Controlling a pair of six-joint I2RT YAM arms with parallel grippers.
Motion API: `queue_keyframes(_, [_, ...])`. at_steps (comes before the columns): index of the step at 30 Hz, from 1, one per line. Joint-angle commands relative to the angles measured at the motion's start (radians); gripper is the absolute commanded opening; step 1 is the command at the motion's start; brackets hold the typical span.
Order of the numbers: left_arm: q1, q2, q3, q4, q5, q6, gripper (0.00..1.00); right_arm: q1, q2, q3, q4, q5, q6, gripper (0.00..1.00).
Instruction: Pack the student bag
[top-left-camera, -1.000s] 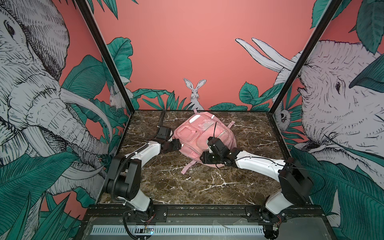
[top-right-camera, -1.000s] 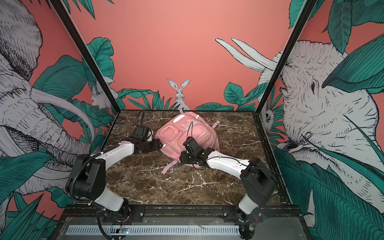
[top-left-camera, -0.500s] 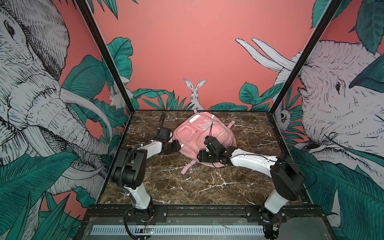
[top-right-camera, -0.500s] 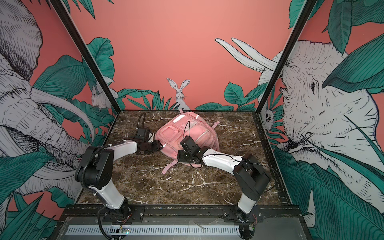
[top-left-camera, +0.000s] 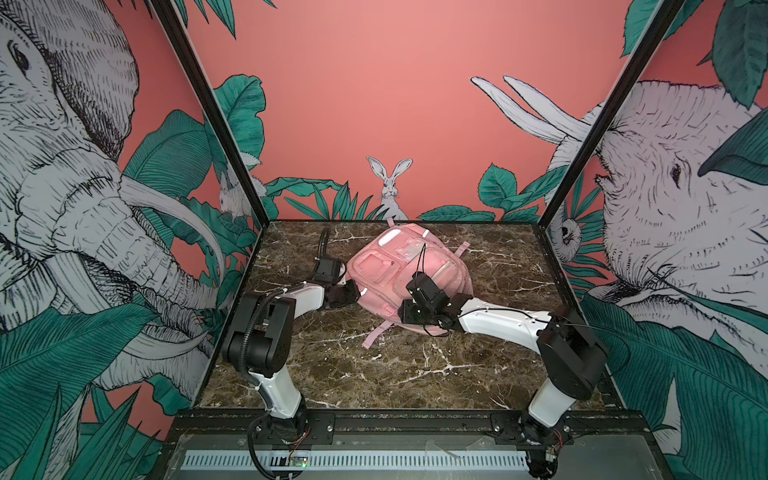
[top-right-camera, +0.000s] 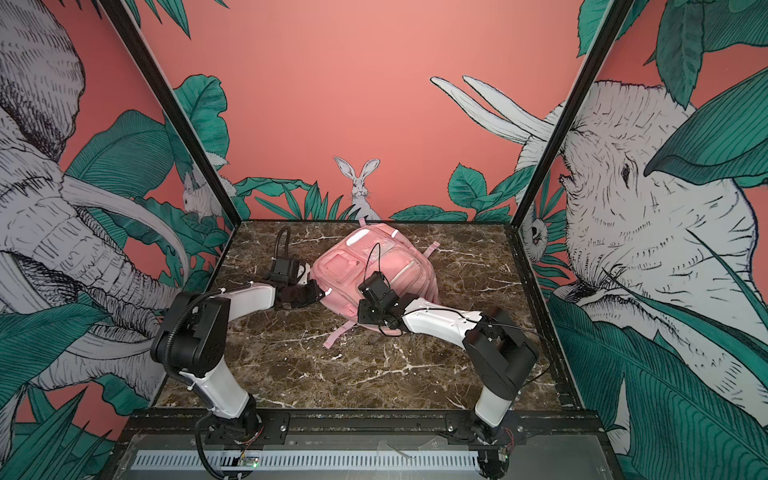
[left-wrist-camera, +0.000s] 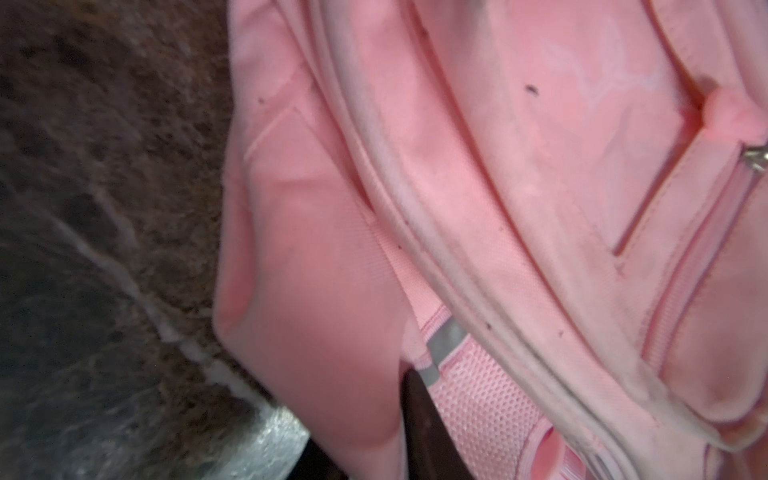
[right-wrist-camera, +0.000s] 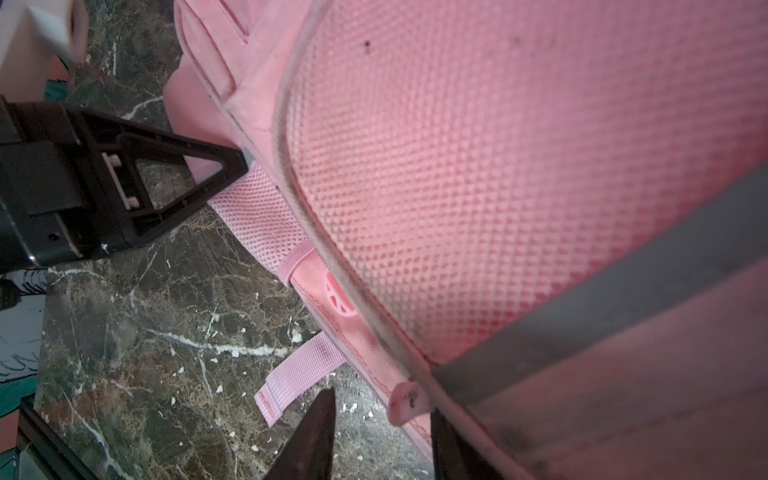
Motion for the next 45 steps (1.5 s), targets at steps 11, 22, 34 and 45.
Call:
queue_keyframes(11, [0.004, -0.029, -0.041, 0.003, 0.007, -0.018, 0.20, 0.005, 0.024, -0.028, 0.030, 0.157, 0.032, 0.23])
queue_keyframes(22, [0.003, -0.004, 0.009, -0.015, 0.006, -0.008, 0.12, 0.014, -0.062, -0.100, -0.004, 0.156, 0.025, 0.04])
queue_keyframes(34, [0.033, 0.021, 0.092, -0.080, -0.044, 0.030, 0.00, -0.012, -0.271, -0.181, -0.206, 0.236, -0.075, 0.05])
queue_keyframes(45, [0.085, 0.023, 0.142, -0.109, -0.062, 0.055, 0.00, -0.248, -0.379, -0.258, -0.227, 0.132, -0.222, 0.06])
